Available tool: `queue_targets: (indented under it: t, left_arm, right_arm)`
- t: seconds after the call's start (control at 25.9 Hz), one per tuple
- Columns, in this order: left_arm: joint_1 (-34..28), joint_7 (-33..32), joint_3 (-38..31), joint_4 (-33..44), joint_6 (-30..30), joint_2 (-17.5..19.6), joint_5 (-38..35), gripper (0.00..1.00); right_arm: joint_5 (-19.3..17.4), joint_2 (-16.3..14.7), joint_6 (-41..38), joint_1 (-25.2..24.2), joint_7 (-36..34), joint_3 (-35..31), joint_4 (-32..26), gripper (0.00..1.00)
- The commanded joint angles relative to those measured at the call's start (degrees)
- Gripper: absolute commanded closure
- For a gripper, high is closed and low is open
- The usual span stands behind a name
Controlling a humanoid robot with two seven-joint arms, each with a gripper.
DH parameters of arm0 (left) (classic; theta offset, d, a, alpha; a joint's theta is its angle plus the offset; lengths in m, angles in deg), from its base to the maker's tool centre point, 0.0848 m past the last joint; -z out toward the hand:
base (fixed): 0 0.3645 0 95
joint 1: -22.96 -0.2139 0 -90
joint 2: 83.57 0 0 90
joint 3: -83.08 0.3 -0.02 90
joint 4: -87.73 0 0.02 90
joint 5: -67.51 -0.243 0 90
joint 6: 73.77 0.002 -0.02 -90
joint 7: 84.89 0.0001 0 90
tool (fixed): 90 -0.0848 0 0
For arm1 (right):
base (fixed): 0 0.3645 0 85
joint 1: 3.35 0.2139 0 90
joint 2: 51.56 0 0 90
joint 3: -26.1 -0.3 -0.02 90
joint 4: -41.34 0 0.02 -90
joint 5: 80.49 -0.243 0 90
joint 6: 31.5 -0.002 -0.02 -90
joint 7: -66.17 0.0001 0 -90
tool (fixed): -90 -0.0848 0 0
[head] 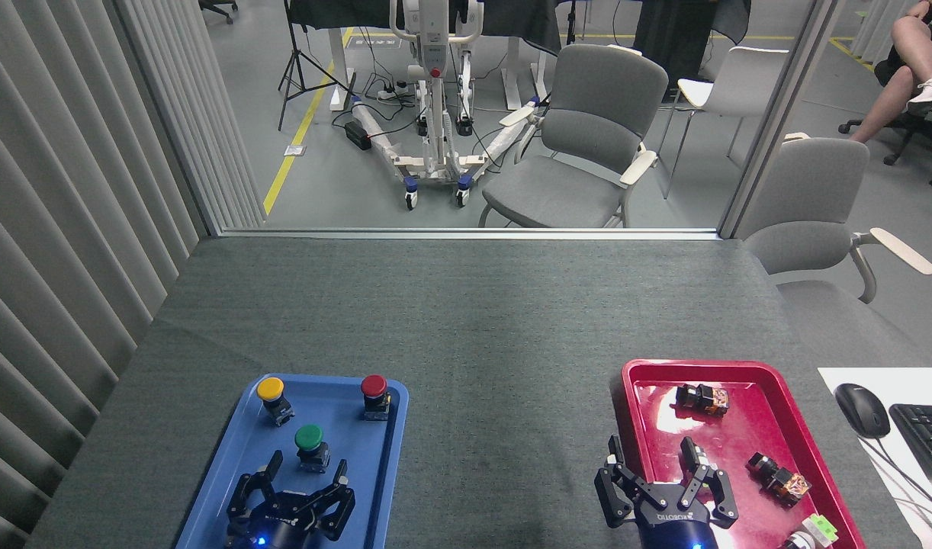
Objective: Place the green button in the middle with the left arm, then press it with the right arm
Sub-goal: 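Lower the left gripper over the green button on the blue tray, then grasp the green button with the left gripper and lift it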
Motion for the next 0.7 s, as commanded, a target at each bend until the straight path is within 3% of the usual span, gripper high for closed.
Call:
queue_targets:
  t: [0.0,0.35,0.46,0.58,0.66]
  left_arm:
    - [1.9,0.0,1.5,-2.4,-0.4,0.0,0.5,0.08]
    - [5.0,0.5,1.5,-8.5,0.0,0.2,2.4,0.13]
    - [5.3,0.4,1.5,-8.6,0.0,0.7,2.5,0.19]
    - [5.9,0.1,1.3,-8.9,-0.1,0.9,2.6,0.36]
    - [6.0,0.1,1.3,-9.3,-0.1,1.0,2.6,0.55]
  right_arm:
    - [0.0,0.1,-0.4,-0.1,0.1,-0.1,0.0,0.0]
    - [0.0,0.0,-0.5,0.0,0.0,-0.2,0.0,0.0]
    - [0.0,-0.1,-0.8,-0.1,0.0,-1.4,-0.1,0.0]
    - [0.0,0.0,-1.6,-0.2,0.0,-1.8,-0.1,0.0]
    - [0.0,0.1,-2.4,-0.3,0.0,-2.5,-0.1,0.0]
